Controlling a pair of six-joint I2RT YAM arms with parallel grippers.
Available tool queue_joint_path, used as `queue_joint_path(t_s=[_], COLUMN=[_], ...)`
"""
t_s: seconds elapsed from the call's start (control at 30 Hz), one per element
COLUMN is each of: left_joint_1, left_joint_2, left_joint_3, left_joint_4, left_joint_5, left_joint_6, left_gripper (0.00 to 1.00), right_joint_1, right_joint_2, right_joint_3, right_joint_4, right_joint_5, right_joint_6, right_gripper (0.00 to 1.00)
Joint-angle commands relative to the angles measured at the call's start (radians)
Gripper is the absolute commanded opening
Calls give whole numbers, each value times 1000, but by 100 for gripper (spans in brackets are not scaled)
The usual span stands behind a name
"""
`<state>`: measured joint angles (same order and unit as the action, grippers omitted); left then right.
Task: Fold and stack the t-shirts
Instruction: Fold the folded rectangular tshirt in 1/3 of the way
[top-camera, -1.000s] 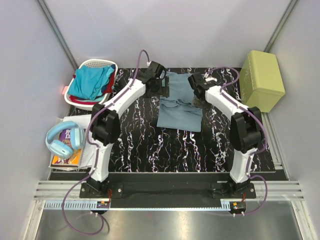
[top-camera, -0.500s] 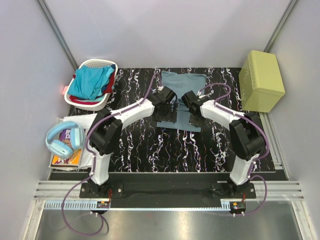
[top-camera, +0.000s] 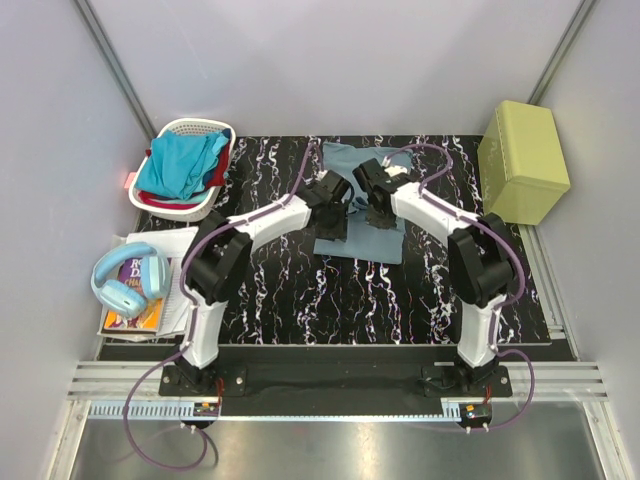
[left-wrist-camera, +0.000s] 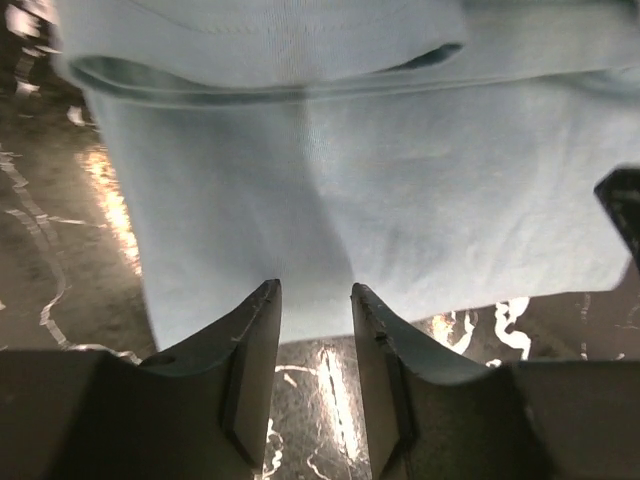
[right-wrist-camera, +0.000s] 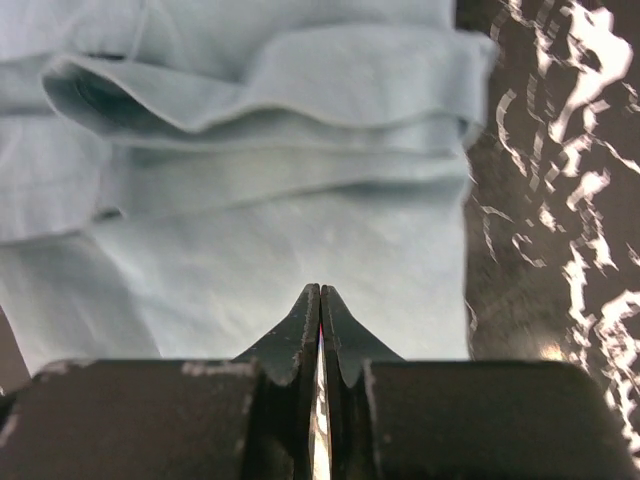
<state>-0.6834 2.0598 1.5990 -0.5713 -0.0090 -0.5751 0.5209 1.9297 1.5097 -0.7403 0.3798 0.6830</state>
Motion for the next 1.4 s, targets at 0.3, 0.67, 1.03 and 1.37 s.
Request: queue_joint_path(t_s=[0.3,0.67,1.03,1.37], left_joint_1=[45,48,47,45], left_joint_2=[92,102,74,-153], left_joint_3=[22,9,-40,-94], left_joint_4=[7,4,5,11], left_joint_5=[90,101,92,-104], left_joint_6=[-3,1,15,23], left_gripper=[37,37,40,99], right_joint_1=[-27,-84,-150,-134], right_joint_2=[192,346,506,185], right_joint_3=[178,414,730,551], right_joint_4=[1,-45,-114,-79], right_joint_5=[1,16,24,-11], right_joint_6=[-36,-79,-126,-132], right_gripper=[7,8,14,48])
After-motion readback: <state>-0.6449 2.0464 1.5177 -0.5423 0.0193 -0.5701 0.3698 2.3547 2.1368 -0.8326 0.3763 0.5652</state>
